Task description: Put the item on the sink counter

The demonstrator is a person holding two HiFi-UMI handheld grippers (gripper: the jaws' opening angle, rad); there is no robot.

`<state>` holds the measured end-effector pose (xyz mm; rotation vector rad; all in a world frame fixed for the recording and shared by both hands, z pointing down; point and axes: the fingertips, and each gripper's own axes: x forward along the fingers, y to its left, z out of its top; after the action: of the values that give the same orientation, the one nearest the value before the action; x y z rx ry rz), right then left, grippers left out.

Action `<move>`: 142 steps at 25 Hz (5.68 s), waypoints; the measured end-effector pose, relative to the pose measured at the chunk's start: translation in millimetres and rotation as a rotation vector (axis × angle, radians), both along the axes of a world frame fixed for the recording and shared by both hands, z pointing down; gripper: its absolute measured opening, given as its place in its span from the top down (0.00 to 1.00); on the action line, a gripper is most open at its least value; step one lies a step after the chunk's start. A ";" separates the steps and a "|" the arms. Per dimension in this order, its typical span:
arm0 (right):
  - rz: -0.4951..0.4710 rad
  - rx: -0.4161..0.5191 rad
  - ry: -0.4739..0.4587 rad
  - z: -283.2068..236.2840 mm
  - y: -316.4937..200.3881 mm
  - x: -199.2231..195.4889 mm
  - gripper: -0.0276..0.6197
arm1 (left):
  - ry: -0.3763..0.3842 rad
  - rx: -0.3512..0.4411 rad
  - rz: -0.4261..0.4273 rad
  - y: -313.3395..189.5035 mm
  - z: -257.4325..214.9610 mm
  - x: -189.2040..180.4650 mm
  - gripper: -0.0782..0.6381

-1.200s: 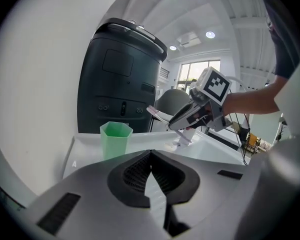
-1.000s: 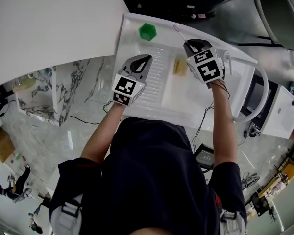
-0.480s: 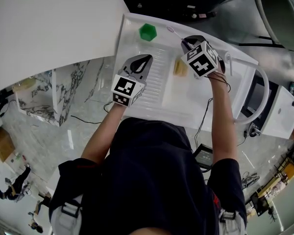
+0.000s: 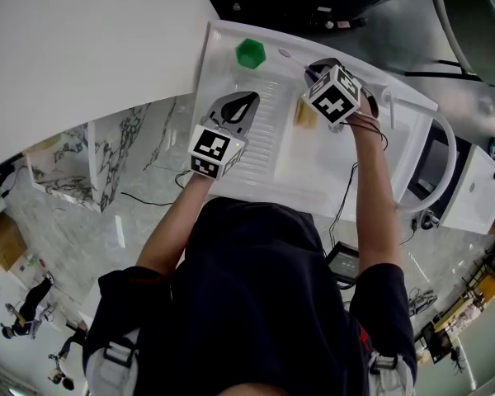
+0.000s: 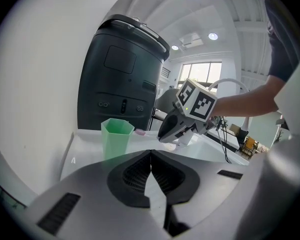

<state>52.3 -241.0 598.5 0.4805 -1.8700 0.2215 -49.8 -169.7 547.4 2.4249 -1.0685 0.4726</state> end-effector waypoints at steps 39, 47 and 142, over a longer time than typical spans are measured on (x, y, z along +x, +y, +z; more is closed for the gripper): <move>-0.035 -0.043 0.042 38.4 4.3 -0.8 0.86 | 0.008 -0.064 0.001 2.9 15.7 1.8 0.87; -0.102 -0.017 0.077 38.8 4.2 -1.8 0.86 | 0.020 -0.078 0.008 4.7 18.7 4.3 0.87; 0.269 0.274 -0.570 -161.0 73.2 -0.7 0.90 | 0.001 0.165 -0.226 41.0 -101.4 29.1 0.87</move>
<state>51.6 -167.8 437.5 0.9341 -2.4040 0.3049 -20.7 -128.8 445.9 2.4024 -1.4109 0.3192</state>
